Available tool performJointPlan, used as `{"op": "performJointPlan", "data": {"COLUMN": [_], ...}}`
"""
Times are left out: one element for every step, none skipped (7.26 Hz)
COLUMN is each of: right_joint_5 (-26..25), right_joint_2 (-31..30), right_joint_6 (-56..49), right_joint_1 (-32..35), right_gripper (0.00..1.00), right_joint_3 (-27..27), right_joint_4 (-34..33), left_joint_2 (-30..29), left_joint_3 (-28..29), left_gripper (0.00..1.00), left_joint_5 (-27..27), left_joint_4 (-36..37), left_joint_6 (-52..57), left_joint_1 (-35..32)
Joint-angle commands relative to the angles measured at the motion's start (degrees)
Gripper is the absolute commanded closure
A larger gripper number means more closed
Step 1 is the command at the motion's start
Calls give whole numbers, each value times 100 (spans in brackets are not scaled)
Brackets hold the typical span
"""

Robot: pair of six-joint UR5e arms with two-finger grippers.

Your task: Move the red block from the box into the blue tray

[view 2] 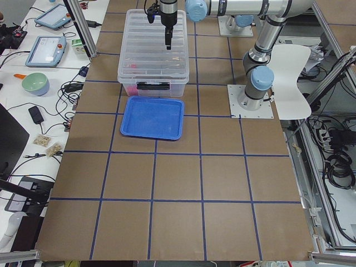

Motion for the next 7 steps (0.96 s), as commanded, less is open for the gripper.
{"op": "performJointPlan", "data": {"right_joint_5": [5, -21, 22, 66, 23, -3, -12], "right_joint_2": [538, 838, 980, 1216, 1384, 1542, 1570], "right_joint_6": [9, 17, 96, 88, 88, 79, 44], "right_joint_1": [0, 0, 0, 0, 9, 9, 9], "right_gripper": [0, 0, 0, 0, 0, 0, 0], "right_joint_3": [19, 2, -7, -42, -25, -51, -25], "right_joint_4": [-382, -655, -692, -1076, -1654, -1703, -1721], "left_joint_2": [0, -8, -8, -8, -8, -17, -17], "left_joint_3": [0, -9, -9, -9, -9, -9, -18], "left_gripper": [0, 0, 0, 0, 0, 0, 0], "left_joint_5": [-5, -5, -14, -14, -14, -14, -5], "left_joint_4": [0, 0, 0, 0, 0, 0, 0], "left_joint_6": [0, 0, 0, 0, 0, 0, -9], "left_joint_1": [0, 0, 0, 0, 0, 0, 0]}}
